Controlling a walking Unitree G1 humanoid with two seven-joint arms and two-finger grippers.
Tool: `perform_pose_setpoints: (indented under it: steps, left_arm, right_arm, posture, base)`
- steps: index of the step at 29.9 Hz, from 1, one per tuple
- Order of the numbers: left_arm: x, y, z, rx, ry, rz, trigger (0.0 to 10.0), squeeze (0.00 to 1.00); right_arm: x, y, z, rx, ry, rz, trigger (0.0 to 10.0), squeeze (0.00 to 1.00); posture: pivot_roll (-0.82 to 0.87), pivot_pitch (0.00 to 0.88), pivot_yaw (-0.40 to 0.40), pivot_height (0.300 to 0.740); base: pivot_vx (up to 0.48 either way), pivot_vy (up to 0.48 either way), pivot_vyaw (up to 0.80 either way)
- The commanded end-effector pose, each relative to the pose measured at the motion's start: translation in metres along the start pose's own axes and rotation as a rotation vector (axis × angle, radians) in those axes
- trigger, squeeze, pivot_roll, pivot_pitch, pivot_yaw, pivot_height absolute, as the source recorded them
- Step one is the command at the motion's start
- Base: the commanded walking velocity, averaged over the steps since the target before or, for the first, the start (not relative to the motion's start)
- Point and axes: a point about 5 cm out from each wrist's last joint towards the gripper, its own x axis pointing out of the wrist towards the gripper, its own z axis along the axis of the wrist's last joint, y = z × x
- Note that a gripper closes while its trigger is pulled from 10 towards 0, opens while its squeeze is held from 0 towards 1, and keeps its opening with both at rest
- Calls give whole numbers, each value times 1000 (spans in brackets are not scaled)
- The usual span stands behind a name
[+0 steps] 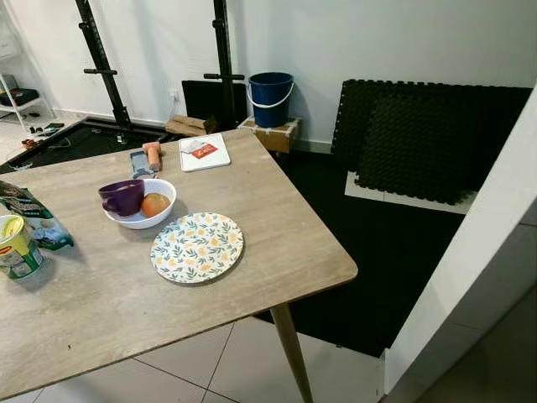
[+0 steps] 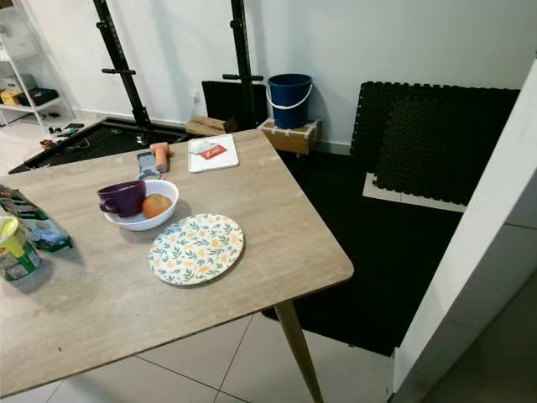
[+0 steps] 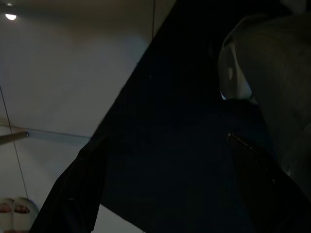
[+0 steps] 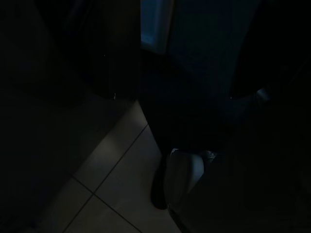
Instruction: Restocking fridge
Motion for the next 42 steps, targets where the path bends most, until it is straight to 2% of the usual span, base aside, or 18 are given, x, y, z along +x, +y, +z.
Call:
perform_pose_setpoints:
  steps: [1, 8, 9, 12, 20, 22, 23, 24, 25, 27, 28, 29, 30, 31, 33, 35, 37, 42]
  left_arm:
    - [1, -5, 8, -9, -39, -10, 10000, 0]
    - [1, -1, 18, -5, -83, -1, 10000, 0]
    - [1, 1, 27, 14, -120, 1, 10000, 0]
    - [1, 3, 33, 32, -144, 1, 10000, 0]
    - [-3, 17, 68, 100, -300, 57, 10000, 0]
    - [-7, 25, 83, 33, -376, 101, 10000, 0]
    - [-7, 25, 83, 33, -376, 101, 10000, 0]
    - [-8, 28, 89, -12, -399, 128, 10000, 0]
    - [-8, 29, 88, -20, -388, 140, 10000, 0]
    - [-6, 29, 80, -98, -348, 152, 10000, 0]
    - [-6, 29, 80, -98, -348, 152, 10000, 0]
    - [-5, 29, 74, -144, -321, 164, 10000, 0]
    - [-4, 32, 62, -231, -277, 190, 10000, 0]
    - [-4, 32, 62, -231, -277, 190, 10000, 0]
    - [-5, 40, 33, -396, -177, 263, 10000, 0]
    - [-7, 46, 11, -494, -103, 314, 10000, 0]
    - [-10, 49, -3, -535, -62, 341, 10000, 0]
    - [-14, 56, -21, -539, -11, 384, 10000, 0]
  right_arm:
    - [3, 13, 1, -8, -6, 62, 10000, 0]
    - [3, 13, 2, 1, -16, 59, 10000, 0]
    - [3, 13, 2, 9, -20, 53, 10000, 0]
    - [3, 13, 3, 12, -22, 51, 10000, 0]
    - [3, 11, 5, 12, -29, 50, 10000, 0]
    - [3, 11, 5, 13, -31, 51, 10000, 0]
    - [3, 11, 5, 13, -31, 51, 10000, 0]
    - [3, 10, 5, 13, -31, 51, 10000, 0]
    - [3, 10, 5, 13, -31, 51, 10000, 0]
    - [3, 11, 5, 12, -30, 52, 10000, 0]
    - [3, 11, 5, 12, -30, 52, 10000, 0]
    - [3, 11, 5, 13, -30, 53, 10000, 0]
    - [3, 11, 5, 13, -29, 53, 10000, 0]
    - [3, 11, 5, 13, -29, 53, 10000, 0]
    - [3, 12, 5, 13, -28, 53, 10000, 0]
    - [4, 12, 5, 13, -26, 51, 10000, 0]
    - [4, 12, 5, 11, -22, 47, 10000, 0]
    - [4, 13, 5, -3, -20, 57, 10000, 0]
  posture:
    - [-41, 59, 23, 740]
    - [-36, 59, 24, 740]
    - [-36, 56, 24, 740]
    - [-35, 55, 24, 740]
    - [-31, 55, 24, 740]
    - [-29, 57, 26, 740]
    - [-29, 57, 26, 740]
    - [-25, 58, 27, 740]
    - [-23, 59, 28, 740]
    - [-23, 59, 28, 740]
    - [-23, 59, 28, 740]
    - [-23, 59, 28, 740]
    - [-21, 60, 31, 740]
    - [-21, 60, 31, 740]
    - [-26, 62, 32, 740]
    - [-25, 62, 30, 740]
    - [-27, 61, 30, 740]
    - [-27, 60, 31, 740]
  base:
    - [0, 0, 800]
    - [0, 0, 758]
    - [0, 0, 0]
    - [0, 0, 0]
    - [0, 0, 0]
    - [0, 0, 0]
    - [0, 0, 0]
    - [0, 0, 0]
    - [0, 0, 0]
    - [0, 0, 0]
    - [0, 0, 0]
    - [0, 0, 0]
    - [0, 0, 0]
    - [0, 0, 0]
    - [0, 0, 0]
    - [0, 0, 0]
    - [0, 0, 0]
    - [0, 0, 159]
